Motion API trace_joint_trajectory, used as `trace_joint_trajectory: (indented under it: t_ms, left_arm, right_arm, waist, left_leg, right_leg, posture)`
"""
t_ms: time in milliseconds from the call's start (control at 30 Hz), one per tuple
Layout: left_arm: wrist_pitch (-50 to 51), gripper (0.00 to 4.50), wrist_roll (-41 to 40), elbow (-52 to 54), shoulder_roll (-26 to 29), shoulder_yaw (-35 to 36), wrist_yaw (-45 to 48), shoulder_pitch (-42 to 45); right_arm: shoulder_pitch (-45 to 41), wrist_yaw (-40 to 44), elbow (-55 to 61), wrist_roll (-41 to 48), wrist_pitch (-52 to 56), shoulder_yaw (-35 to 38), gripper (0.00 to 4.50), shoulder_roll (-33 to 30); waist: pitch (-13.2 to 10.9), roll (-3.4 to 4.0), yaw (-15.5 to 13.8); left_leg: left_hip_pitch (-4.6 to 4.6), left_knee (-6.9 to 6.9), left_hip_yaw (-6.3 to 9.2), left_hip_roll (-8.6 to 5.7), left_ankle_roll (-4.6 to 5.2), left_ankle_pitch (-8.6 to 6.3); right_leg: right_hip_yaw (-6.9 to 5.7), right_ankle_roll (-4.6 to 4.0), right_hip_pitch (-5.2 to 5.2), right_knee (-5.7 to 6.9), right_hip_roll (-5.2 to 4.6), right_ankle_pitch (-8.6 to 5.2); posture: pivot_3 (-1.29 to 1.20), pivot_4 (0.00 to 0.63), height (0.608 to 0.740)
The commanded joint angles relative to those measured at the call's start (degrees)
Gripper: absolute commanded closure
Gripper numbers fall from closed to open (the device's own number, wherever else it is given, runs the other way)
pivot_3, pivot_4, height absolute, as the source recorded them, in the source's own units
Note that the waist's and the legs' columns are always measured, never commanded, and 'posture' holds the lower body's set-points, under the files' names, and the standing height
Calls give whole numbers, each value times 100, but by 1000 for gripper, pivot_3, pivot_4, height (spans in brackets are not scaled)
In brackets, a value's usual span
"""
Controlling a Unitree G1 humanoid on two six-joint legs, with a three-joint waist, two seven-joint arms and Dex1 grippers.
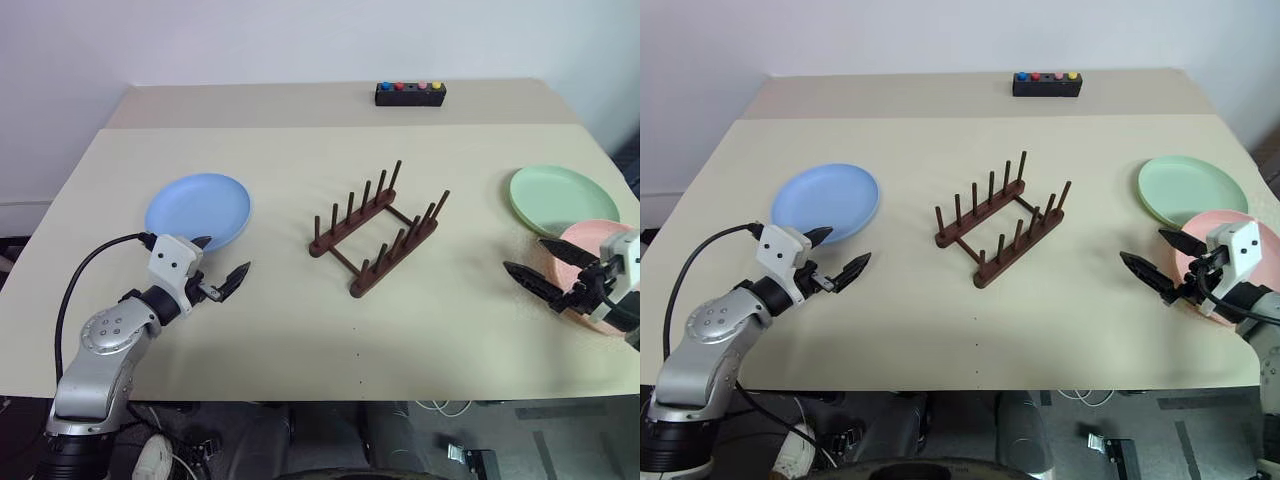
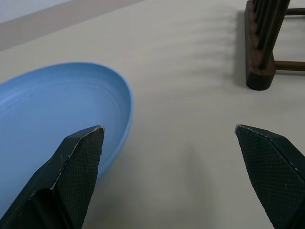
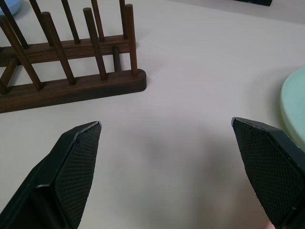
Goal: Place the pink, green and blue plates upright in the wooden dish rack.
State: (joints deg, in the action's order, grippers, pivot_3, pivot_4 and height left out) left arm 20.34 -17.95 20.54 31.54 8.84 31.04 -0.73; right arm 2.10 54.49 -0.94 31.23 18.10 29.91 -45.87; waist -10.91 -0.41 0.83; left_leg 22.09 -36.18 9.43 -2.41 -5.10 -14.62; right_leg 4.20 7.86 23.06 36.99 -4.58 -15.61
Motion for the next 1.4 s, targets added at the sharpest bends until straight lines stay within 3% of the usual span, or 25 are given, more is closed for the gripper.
trace_joint_trajectory:
  t_ms: [33,433,867,1033,1167,1400]
  left_arm:
    - [-187,0,21,41,62,160,51,38]
    - [-169,0,-44,78,79,63,207,101]
    - [-133,0,-109,-221,126,-286,730,527]
    - [108,0,-437,127,475,-661,1586,369]
    - [89,0,-40,28,577,-1549,1976,706]
    - [-47,0,851,-1034,-469,-2729,1543,1663]
  right_arm:
    - [13,62,102,122,-17,190,28,-64]
    - [-74,-36,193,57,-129,40,28,113]
    - [308,-515,1215,237,7,69,28,653]
    - [492,-578,1386,291,50,82,28,652]
    - [496,-486,1728,448,338,-32,28,471]
    - [1081,-379,2544,167,536,-414,28,177]
  waist:
    - [0,0,0]
    - [0,0,1]
    - [0,1,-1]
    - [0,1,5]
    - [0,4,-11]
    - [-1,-2,-5]
  left_leg:
    - [0,0,0,0,0,0]
    - [0,0,0,0,0,0]
    - [1,0,0,0,0,0]
    - [0,1,0,0,0,0]
    - [-1,0,-1,1,0,0]
    - [-3,-4,3,0,3,1]
  right_leg:
    - [0,0,0,0,0,0]
    - [0,0,0,0,0,0]
    - [0,1,0,0,0,0]
    - [0,0,0,0,0,0]
    - [0,-2,0,1,0,-1]
    - [-7,4,-15,-5,1,-1]
  posture:
    - [0,150,740]
    - [0,150,740]
    - [0,150,740]
    - [0,150,740]
    - [0,150,740]
    - [0,150,740]
